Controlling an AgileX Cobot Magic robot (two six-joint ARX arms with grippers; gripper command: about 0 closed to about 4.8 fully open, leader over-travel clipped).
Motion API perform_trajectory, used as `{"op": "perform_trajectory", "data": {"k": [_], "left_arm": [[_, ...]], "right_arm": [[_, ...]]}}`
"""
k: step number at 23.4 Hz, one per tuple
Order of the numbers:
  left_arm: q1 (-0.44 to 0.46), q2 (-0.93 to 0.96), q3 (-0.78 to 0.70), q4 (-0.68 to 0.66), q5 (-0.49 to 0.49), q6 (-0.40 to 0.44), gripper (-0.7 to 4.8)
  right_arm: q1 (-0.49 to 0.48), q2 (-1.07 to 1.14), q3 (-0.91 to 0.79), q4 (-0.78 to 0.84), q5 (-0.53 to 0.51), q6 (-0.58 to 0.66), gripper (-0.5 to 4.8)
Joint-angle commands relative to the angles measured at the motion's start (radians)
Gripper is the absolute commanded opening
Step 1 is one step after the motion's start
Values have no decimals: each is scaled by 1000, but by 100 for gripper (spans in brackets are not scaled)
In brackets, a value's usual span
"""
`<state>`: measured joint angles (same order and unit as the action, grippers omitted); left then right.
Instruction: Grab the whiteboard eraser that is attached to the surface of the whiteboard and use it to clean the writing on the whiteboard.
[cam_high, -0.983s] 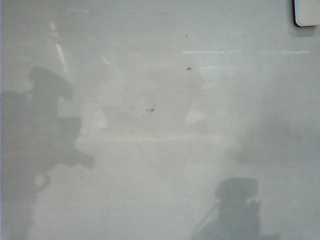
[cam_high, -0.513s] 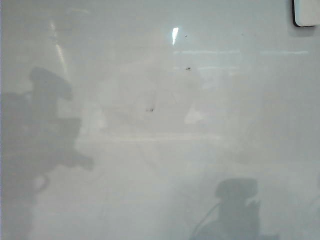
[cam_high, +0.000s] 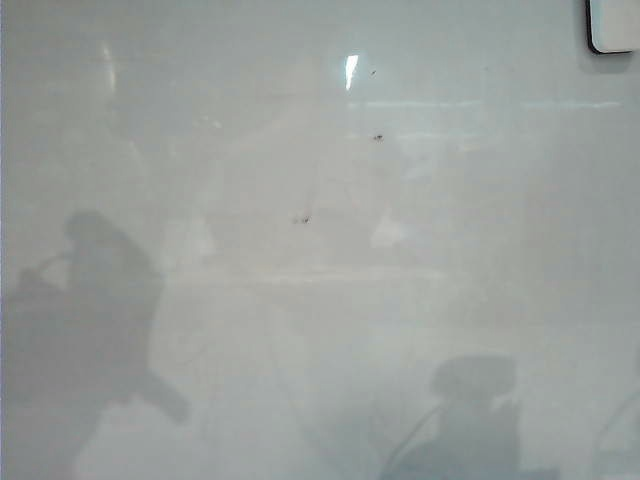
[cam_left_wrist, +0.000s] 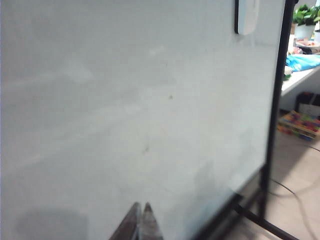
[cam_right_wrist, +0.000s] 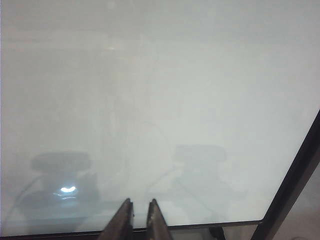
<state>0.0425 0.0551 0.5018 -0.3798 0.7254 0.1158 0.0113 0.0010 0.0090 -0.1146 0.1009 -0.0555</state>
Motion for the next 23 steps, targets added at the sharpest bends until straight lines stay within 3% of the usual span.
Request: {"op": "perform_trajectory", "data": {"k": [1, 8, 10, 16, 19, 23], "left_arm": [[1, -47, -129, 229, -101, -33, -2], [1, -48, -308, 278, -424, -225, -2], [1, -48, -368, 284, -474, -273, -2], [1, -48, -486, 285, -478, -314, -2], [1, -48, -492, 216, -494, -285, -2], [2, -48, -492, 247, -524, -233, -2]], "right_arm": [[1, 0, -8, 11, -2, 3, 58], [0, 0, -8, 5, -2, 3, 58], [0, 0, -8, 6, -2, 3, 58], [0, 0, -8, 7, -2, 3, 58], [0, 0, -8, 6, -2, 3, 58], [0, 0, -8, 6, -2, 3, 58]]}}
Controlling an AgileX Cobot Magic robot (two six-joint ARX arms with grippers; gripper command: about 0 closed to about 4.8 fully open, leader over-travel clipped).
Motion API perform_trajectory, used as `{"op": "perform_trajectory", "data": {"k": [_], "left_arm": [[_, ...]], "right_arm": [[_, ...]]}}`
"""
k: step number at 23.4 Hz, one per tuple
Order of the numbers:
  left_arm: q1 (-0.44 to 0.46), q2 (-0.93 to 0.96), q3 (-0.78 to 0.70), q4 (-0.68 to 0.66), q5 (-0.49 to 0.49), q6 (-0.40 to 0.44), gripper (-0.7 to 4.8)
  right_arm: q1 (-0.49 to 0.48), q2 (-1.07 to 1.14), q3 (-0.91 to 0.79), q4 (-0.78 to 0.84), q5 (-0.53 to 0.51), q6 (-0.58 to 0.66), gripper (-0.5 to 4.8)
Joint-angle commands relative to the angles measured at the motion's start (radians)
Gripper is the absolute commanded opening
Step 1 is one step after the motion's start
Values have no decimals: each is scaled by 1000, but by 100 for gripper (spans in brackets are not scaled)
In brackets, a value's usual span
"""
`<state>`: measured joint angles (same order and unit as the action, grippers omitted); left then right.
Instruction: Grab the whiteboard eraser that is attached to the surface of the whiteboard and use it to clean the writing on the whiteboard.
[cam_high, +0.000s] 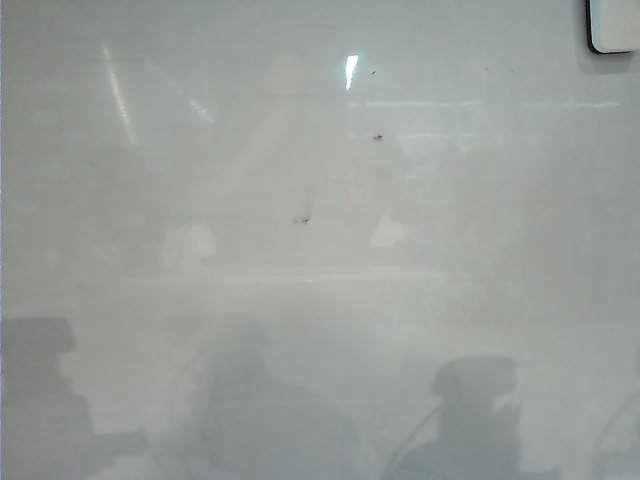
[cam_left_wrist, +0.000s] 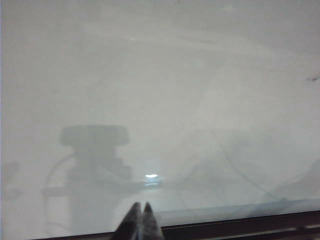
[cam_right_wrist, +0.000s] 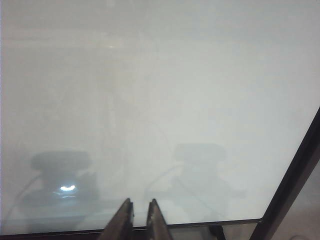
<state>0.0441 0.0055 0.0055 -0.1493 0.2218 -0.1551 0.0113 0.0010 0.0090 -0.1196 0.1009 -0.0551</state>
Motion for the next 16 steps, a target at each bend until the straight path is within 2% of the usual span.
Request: {"op": "perform_trajectory", "data": {"k": [1, 11, 16], "left_arm": [[1, 2, 4, 14, -20, 45, -2], [51, 2, 3, -3, -20, 50, -2], [48, 2, 3, -3, -20, 50, -2]], "right_arm": [[0, 0, -8, 11, -2, 3, 58], [0, 0, -8, 12, -2, 3, 58], [0, 0, -8, 11, -2, 3, 58]]}}
